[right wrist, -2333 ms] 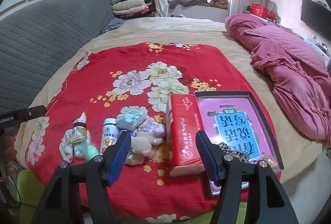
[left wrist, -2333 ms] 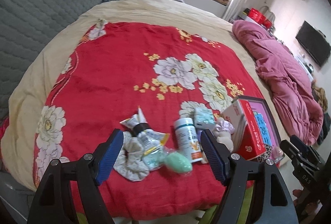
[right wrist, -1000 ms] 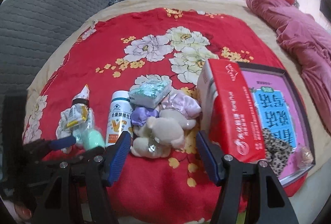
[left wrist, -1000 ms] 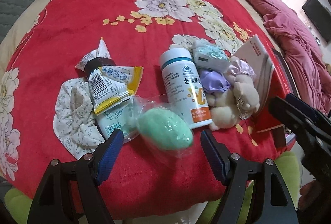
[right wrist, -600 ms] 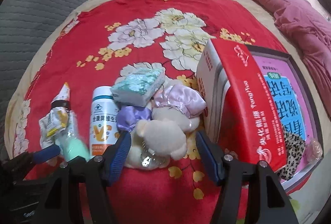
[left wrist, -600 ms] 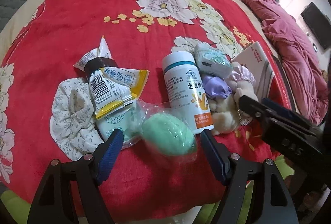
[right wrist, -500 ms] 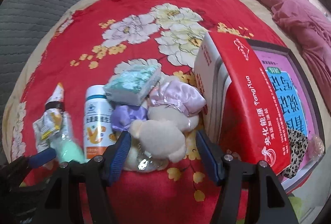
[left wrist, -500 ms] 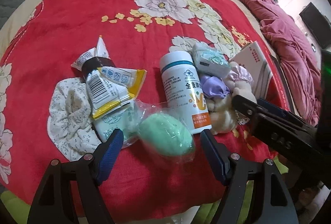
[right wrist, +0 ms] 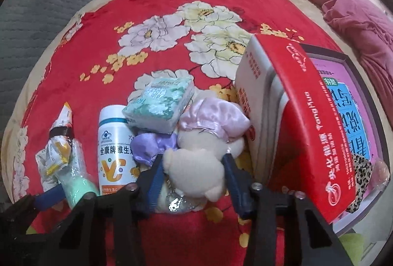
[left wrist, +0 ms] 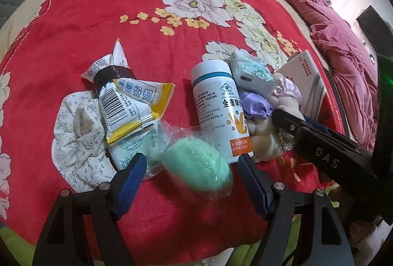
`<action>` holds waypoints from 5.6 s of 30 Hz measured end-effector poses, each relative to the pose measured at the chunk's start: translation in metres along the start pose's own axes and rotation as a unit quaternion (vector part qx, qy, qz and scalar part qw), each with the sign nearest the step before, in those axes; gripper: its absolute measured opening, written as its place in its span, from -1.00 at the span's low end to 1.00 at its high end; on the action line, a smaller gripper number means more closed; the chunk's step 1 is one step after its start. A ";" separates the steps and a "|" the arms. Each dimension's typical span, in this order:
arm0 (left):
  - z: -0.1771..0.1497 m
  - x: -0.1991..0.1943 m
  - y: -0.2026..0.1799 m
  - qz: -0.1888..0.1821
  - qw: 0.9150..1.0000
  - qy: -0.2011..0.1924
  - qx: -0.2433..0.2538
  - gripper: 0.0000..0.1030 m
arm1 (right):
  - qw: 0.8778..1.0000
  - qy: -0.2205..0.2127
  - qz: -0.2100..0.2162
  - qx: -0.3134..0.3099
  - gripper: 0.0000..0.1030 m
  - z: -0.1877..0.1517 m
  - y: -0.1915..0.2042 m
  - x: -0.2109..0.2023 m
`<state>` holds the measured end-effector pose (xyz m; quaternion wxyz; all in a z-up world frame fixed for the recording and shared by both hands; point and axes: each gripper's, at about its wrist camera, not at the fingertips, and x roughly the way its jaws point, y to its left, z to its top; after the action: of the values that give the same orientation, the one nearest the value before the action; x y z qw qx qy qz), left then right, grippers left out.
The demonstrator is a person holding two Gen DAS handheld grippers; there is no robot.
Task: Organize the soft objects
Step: 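Grasp the bagged green egg sponge with the left gripper while the right grasps the plush bear, then carry the green sponge and plush bear with both grippers over the pink book tray, then lower the plush bear into the tray and open the right gripper while the left releases the green sponge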
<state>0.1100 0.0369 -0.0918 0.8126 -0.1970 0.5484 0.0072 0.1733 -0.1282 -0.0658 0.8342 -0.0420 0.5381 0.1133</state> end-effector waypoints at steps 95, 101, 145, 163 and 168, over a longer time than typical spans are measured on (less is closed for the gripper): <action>-0.006 -0.056 -0.264 -0.115 0.972 -0.062 0.197 0.02 | 0.970 -0.190 -0.024 0.153 -0.16 -0.057 -0.234 -0.203; -0.009 -0.036 -0.282 -0.112 0.969 -0.051 0.214 0.02 | 0.969 -0.186 -0.025 0.159 -0.16 -0.059 -0.248 -0.197; -0.049 0.072 -0.344 -0.069 0.944 0.041 0.320 0.02 | 0.982 -0.071 0.049 0.165 -0.16 -0.047 -0.292 -0.082; -0.045 0.079 -0.357 -0.064 0.945 0.038 0.318 0.02 | 0.985 -0.033 0.024 0.168 -0.13 -0.040 -0.311 -0.054; -0.044 0.081 -0.358 -0.062 0.946 0.039 0.315 0.02 | 0.986 -0.031 0.023 0.163 -0.11 -0.038 -0.312 -0.052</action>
<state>0.1847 -0.3249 -0.0670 0.8101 0.0348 0.5406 -0.2243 0.1924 -0.4455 -0.0506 0.8431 0.1105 0.5245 0.0440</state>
